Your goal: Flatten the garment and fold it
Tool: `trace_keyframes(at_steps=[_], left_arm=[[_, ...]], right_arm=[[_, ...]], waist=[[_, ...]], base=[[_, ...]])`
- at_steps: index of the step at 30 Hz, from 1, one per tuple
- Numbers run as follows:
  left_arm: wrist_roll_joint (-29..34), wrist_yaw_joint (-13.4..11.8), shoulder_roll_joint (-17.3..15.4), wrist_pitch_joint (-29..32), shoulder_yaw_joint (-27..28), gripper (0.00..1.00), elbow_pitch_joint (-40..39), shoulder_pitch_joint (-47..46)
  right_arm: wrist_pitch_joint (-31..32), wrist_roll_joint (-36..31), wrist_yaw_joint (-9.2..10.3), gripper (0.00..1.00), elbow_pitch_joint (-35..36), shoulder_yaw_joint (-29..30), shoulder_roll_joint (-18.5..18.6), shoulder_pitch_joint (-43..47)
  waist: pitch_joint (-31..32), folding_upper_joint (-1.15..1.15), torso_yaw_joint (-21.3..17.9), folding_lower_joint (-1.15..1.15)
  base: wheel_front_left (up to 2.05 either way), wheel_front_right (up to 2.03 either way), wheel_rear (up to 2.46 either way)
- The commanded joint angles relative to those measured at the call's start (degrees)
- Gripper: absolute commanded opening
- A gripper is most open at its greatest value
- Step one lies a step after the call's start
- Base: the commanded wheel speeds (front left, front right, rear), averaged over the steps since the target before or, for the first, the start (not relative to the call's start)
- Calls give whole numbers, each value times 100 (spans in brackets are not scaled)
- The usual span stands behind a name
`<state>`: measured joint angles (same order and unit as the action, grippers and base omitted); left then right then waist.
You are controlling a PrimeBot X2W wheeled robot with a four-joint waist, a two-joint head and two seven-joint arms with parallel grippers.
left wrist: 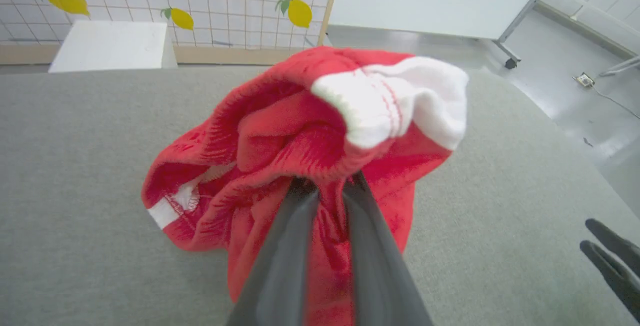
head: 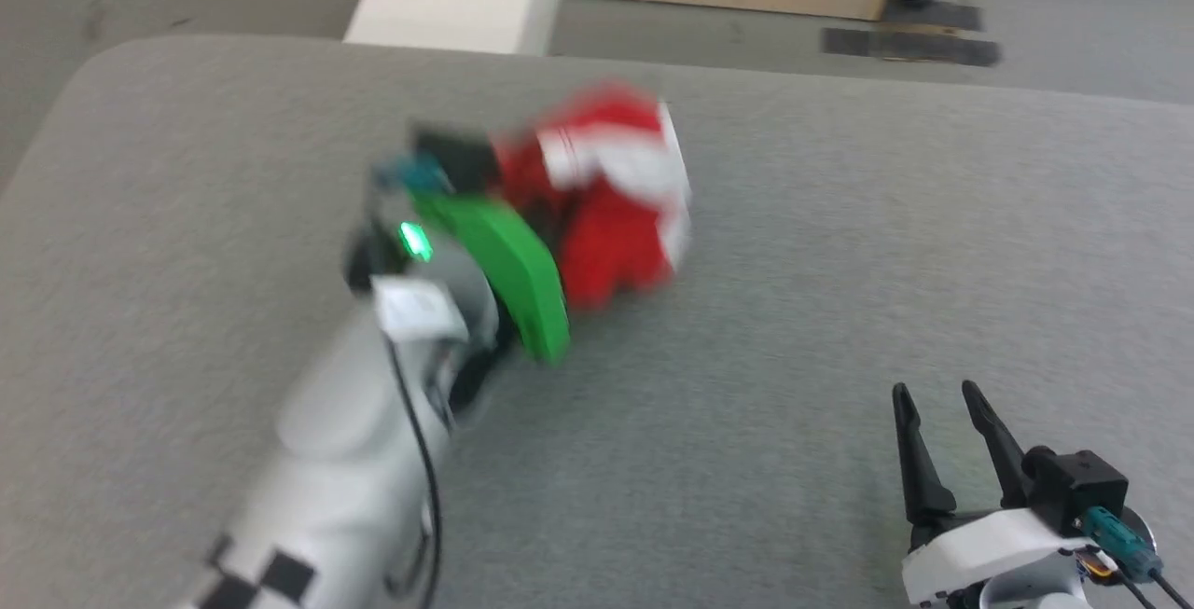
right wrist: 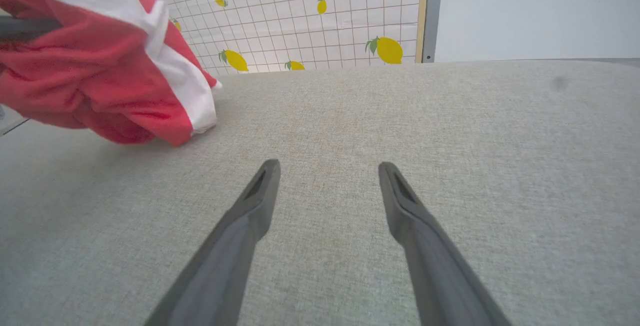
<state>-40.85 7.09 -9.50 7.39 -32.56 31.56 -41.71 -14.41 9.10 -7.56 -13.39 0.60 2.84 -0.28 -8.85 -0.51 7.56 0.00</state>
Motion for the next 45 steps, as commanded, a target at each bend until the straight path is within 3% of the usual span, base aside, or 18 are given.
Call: trace_keyframes(at_steps=[1,8,9,10,18,22,25,32,36,41,45], left_arm=[[-96,39,14,132,-169,0,38,273],[-509,5,45,1110,-770,0,321,1118],[-557,-28,43,1220,-781,25,336,1177],[-608,-42,44,1278,-768,100,314,1208],[-1580,-230,-51,1273,113,100,-654,1487],[-1719,-537,-318,852,652,100,-1383,1730],[-1623,-813,-529,191,1145,100,-1835,1963],[-559,-1186,-1111,-1727,1749,100,-2063,2603],[118,-1351,-1213,-2184,1845,100,-2034,3015],[680,-1486,-900,-2235,2194,100,-2261,3491],[954,-1380,-528,-2237,2520,100,-2406,3803]], right_arm=[[-52,49,8,100,-37,15,4,70],[-57,143,8,100,43,149,4,184],[-57,156,8,100,49,170,4,202],[-58,167,8,100,48,173,4,212],[-58,268,8,100,20,88,4,210],[-58,313,8,100,26,67,4,234],[-58,328,8,100,27,70,4,263],[-59,341,8,100,6,40,4,284],[-59,331,8,100,-58,-11,4,270],[39,342,8,100,-305,-235,4,73],[693,336,8,100,-337,-757,4,-400]], waist=[[137,51,-468,0],[156,51,-625,0],[176,51,-594,0],[194,51,-566,0],[469,51,-268,0],[576,51,-101,0],[619,51,17,0],[687,51,119,0],[690,51,127,0],[650,51,113,0],[576,51,108,0]], base=[[0,0,0],[0,0,0],[0,0,0],[0,0,0],[0,0,0],[0,0,0],[0,0,0],[0,0,0],[0,0,0],[0,0,0],[0,0,0]])
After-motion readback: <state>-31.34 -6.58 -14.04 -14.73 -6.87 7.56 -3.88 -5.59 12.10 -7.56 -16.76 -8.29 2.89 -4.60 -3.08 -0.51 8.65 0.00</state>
